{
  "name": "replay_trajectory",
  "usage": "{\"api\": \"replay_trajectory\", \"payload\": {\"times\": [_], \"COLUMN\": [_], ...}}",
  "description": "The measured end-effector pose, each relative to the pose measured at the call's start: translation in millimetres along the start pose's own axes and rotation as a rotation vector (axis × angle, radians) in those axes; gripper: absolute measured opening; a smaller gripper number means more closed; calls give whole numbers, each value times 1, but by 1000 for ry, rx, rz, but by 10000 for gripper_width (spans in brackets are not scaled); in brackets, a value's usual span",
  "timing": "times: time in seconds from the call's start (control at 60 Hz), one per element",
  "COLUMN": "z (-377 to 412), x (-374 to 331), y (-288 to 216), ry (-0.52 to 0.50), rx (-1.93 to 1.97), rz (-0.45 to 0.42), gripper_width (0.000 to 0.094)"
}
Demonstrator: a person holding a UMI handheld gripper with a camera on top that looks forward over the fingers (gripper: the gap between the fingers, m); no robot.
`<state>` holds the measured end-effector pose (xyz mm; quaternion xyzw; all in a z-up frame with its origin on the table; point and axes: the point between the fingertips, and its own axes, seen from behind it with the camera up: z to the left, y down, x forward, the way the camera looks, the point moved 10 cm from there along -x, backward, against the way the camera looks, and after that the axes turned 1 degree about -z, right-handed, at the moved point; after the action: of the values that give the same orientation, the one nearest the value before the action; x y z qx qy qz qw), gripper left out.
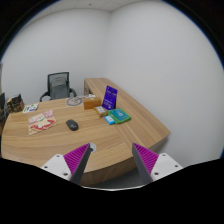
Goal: Arrange mouse
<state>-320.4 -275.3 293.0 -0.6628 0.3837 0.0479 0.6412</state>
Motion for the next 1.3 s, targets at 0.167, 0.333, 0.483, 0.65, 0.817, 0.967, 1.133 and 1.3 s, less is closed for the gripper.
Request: {"api": "replay_trajectory", "payload": {"times": [0.167,0.333,0.483,0.65,0.817,0.967,1.133,1.3], "z": [1,5,13,28,46,58,69,82], "x": [0,5,13,21,32,44,52,56], "y": [3,3,2,0,-1,0,1,4], "ry": [-20,-42,-79,-142,-207,-263,-322,-379], "rx": [-7,-22,-45,-71,-111,-140,-166,-187], "rz": [13,14,6,4,-2,-9,-13,-7], "gripper_width": [867,866,866,864,865,866,866,865]}}
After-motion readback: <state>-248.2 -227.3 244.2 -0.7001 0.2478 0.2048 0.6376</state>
